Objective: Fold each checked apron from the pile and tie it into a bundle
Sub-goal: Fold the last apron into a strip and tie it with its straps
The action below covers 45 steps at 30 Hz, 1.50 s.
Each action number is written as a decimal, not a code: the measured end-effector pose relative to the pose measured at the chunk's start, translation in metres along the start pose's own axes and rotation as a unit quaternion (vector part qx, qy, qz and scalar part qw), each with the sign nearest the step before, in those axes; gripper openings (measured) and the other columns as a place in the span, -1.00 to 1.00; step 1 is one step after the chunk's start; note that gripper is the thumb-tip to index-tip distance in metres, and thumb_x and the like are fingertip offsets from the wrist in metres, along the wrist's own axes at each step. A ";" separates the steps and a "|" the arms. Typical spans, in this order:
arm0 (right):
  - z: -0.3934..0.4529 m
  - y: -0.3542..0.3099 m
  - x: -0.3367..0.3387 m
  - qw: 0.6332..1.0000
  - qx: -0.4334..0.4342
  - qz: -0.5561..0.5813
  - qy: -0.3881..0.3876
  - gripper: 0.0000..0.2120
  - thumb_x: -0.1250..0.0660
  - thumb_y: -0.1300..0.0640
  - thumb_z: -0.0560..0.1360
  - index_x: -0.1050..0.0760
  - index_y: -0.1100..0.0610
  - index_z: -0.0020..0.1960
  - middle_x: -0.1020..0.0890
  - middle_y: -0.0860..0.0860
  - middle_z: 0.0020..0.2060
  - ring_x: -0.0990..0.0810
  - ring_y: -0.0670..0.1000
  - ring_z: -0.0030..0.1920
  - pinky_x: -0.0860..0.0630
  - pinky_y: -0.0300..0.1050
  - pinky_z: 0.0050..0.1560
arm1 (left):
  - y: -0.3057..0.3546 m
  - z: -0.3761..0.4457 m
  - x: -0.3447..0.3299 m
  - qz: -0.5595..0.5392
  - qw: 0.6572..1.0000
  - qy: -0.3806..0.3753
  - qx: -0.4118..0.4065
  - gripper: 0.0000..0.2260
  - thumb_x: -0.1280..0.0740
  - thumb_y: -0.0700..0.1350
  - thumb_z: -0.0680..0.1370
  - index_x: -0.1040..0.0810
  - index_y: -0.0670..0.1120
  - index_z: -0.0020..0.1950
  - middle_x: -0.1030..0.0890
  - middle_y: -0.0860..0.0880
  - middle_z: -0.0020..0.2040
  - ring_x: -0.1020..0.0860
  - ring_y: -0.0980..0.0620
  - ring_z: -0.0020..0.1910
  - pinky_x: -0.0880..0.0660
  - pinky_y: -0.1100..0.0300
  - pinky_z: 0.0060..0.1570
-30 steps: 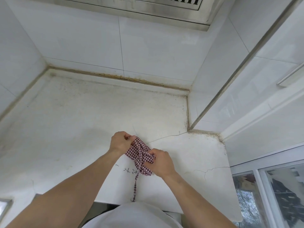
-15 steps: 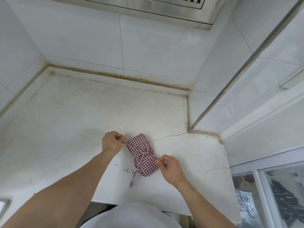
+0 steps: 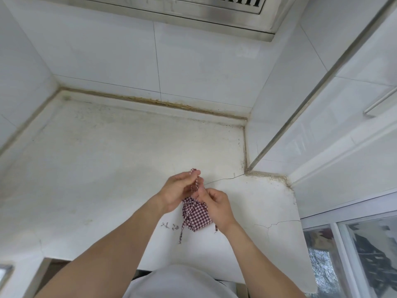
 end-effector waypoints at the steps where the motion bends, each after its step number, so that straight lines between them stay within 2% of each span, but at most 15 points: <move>1: 0.003 0.002 0.000 0.998 -0.012 0.066 -0.002 -0.67 -0.29 0.09 0.63 -0.60 0.30 -0.17 -0.71 0.16 -0.17 -0.68 0.04 -0.09 -0.58 -0.11 0.08 | -0.006 0.002 -0.002 0.000 1.000 0.008 0.006 -0.73 -0.32 -0.13 0.62 -0.54 -0.17 0.30 -0.63 -0.12 -0.16 -0.59 0.00 -0.22 -0.55 0.16 -0.11; 3: 0.006 0.010 0.001 0.971 -0.057 0.232 -0.002 -0.64 -0.25 0.06 0.64 -0.51 0.29 -0.22 -0.61 0.20 -0.26 -0.60 0.17 -0.16 -0.55 0.06 0.16 | -0.011 0.005 0.002 -0.023 0.997 0.073 0.005 -0.72 -0.27 -0.18 0.65 -0.49 -0.14 0.37 -0.49 -0.05 -0.31 -0.46 0.04 -0.37 -0.51 0.17 -0.24; 5: 0.004 0.018 0.001 0.927 -0.110 0.358 0.013 -0.64 -0.20 0.04 0.66 -0.40 0.20 -0.25 -0.43 0.13 -0.33 -0.48 0.14 -0.24 -0.55 0.07 0.15 | -0.009 0.007 0.015 -0.061 0.985 0.161 0.004 -0.75 -0.25 -0.22 0.66 -0.49 -0.16 0.34 -0.37 -0.01 -0.40 -0.34 0.07 -0.46 -0.45 0.20 -0.42; 8: -0.008 0.020 0.003 0.874 -0.157 0.459 0.033 -0.63 -0.11 0.06 0.69 -0.28 0.11 -0.29 -0.28 0.03 -0.39 -0.27 -0.01 -0.42 -0.48 0.01 0.13 | -0.003 0.010 0.018 -0.108 0.974 0.200 0.011 -0.81 -0.24 -0.26 0.66 -0.50 -0.22 0.26 -0.27 0.03 -0.48 -0.22 0.10 -0.53 -0.28 0.23 -0.58; 10: -0.013 0.011 0.004 0.863 -0.155 0.480 0.036 -0.60 -0.10 0.07 0.70 -0.26 0.10 -0.32 -0.24 0.02 -0.41 -0.21 -0.02 -0.44 -0.46 -0.01 0.08 | 0.004 0.011 0.017 -0.111 0.973 0.204 0.011 -0.82 -0.23 -0.27 0.65 -0.50 -0.26 0.24 -0.25 0.04 -0.49 -0.18 0.12 -0.56 -0.21 0.25 -0.60; 17: -0.020 -0.026 0.014 0.938 -0.088 0.335 0.012 -0.48 -0.05 0.06 0.71 -0.24 0.11 -0.42 -0.23 0.04 -0.48 -0.20 -0.01 -0.48 -0.47 -0.03 -0.03 | 0.014 0.009 0.017 -0.141 0.962 0.232 0.009 -0.86 -0.17 -0.33 0.64 -0.50 -0.27 0.10 -0.22 0.03 -0.51 -0.15 0.11 -0.60 -0.16 0.25 -0.62; 22: -0.028 -0.055 0.026 0.993 0.033 0.110 0.009 -0.56 -0.01 0.09 0.72 -0.22 0.13 -0.33 -0.25 -0.03 -0.50 -0.25 -0.07 -0.46 -0.47 -0.09 -0.13 | 0.015 0.014 0.001 -0.120 0.968 0.217 0.027 -0.76 -0.08 -0.36 0.63 -0.50 -0.31 0.19 -0.20 0.03 -0.53 -0.13 0.10 -0.61 -0.14 0.28 -0.61; 26: -0.028 -0.063 0.054 0.995 0.031 0.092 0.029 -0.58 -0.01 0.06 0.71 -0.21 0.12 -0.31 -0.25 -0.02 -0.48 -0.27 -0.07 -0.43 -0.47 0.00 -0.05 | 0.039 0.008 -0.037 -0.039 0.992 0.120 -0.014 -0.73 -0.13 -0.30 0.67 -0.46 -0.28 0.34 -0.24 -0.01 -0.44 -0.21 0.05 -0.54 -0.28 0.20 -0.53; 29: -0.028 -0.068 0.083 0.984 -0.015 0.156 0.081 -0.52 -0.05 0.06 0.71 -0.26 0.16 -0.37 -0.28 0.03 -0.50 -0.32 -0.05 -0.47 -0.50 -0.01 0.00 | 0.078 -0.006 -0.086 0.078 0.994 0.007 -0.072 -0.73 -0.22 -0.29 0.65 -0.50 -0.24 0.34 -0.48 -0.09 -0.25 -0.40 -0.03 -0.47 -0.52 0.05 -0.35; 31: -0.028 -0.081 0.100 0.975 -0.017 0.192 0.109 -0.56 -0.10 0.15 0.70 -0.30 0.17 -0.36 -0.35 0.07 -0.49 -0.38 -0.02 -0.47 -0.54 -0.03 -0.02 | 0.105 -0.018 -0.121 0.166 0.979 -0.064 -0.104 -0.80 -0.23 -0.33 0.62 -0.60 -0.24 0.17 -0.60 -0.07 0.08 -0.54 -0.09 -0.42 -0.59 -0.02 -0.22; 33: -0.028 -0.103 0.126 0.970 0.001 0.199 0.141 -0.66 -0.15 0.24 0.65 -0.31 0.17 -0.31 -0.41 0.10 -0.45 -0.44 0.04 -0.44 -0.54 0.00 -0.09 | 0.131 -0.030 -0.158 0.248 0.952 -0.123 -0.130 -0.80 -0.23 -0.38 0.59 -0.63 -0.22 0.01 -0.60 -0.06 0.20 -0.62 -0.12 -0.33 -0.62 -0.07 -0.10; 36: -0.033 -0.142 0.167 0.963 0.020 0.196 0.186 -0.71 -0.20 0.22 0.62 -0.36 0.20 -0.28 -0.50 0.13 -0.42 -0.51 0.11 -0.38 -0.53 0.02 -0.13 | 0.162 -0.053 -0.213 0.322 0.911 -0.196 -0.167 -0.77 -0.17 -0.40 0.59 -0.63 -0.32 -0.04 -0.67 -0.14 0.08 -0.67 -0.15 -0.15 -0.63 -0.06 0.01; 38: -0.040 -0.171 0.190 0.963 0.035 0.175 0.201 -0.74 -0.21 0.19 0.62 -0.42 0.22 -0.24 -0.55 0.14 -0.37 -0.57 0.12 -0.31 -0.56 0.01 -0.12 | 0.183 -0.068 -0.247 0.368 0.879 -0.217 -0.213 -0.77 -0.17 -0.37 0.63 -0.62 -0.37 0.01 -0.69 -0.06 -0.06 -0.68 -0.14 -0.06 -0.64 -0.01 0.01; 42: -0.067 -0.230 0.241 0.962 0.058 -0.026 0.265 -0.79 -0.31 0.16 0.56 -0.56 0.25 -0.19 -0.59 0.06 -0.25 -0.58 0.04 -0.16 -0.53 0.02 0.00 | 0.224 -0.100 -0.316 0.420 0.807 -0.227 -0.349 -0.79 -0.32 -0.32 0.60 -0.68 -0.10 -0.12 -0.68 0.04 0.02 -0.68 -0.15 -0.15 -0.62 0.04 0.00; 45: -0.102 -0.283 0.265 0.926 0.123 -0.138 0.329 -0.88 -0.38 0.15 0.53 -0.59 0.19 0.00 -0.63 -0.07 -0.12 -0.59 -0.09 -0.12 -0.46 -0.12 -0.01 | 0.242 -0.117 -0.354 0.448 0.758 -0.204 -0.428 -0.83 -0.39 -0.28 0.55 -0.70 -0.05 -0.16 -0.70 0.03 0.01 -0.67 -0.10 -0.20 -0.63 0.14 -0.09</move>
Point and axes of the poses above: each hand's wrist, its own z-axis towards the middle knuckle, its own x-axis out of the back of the hand, y = z × x, the point moved 9 cm from there along z, towards the middle knuckle
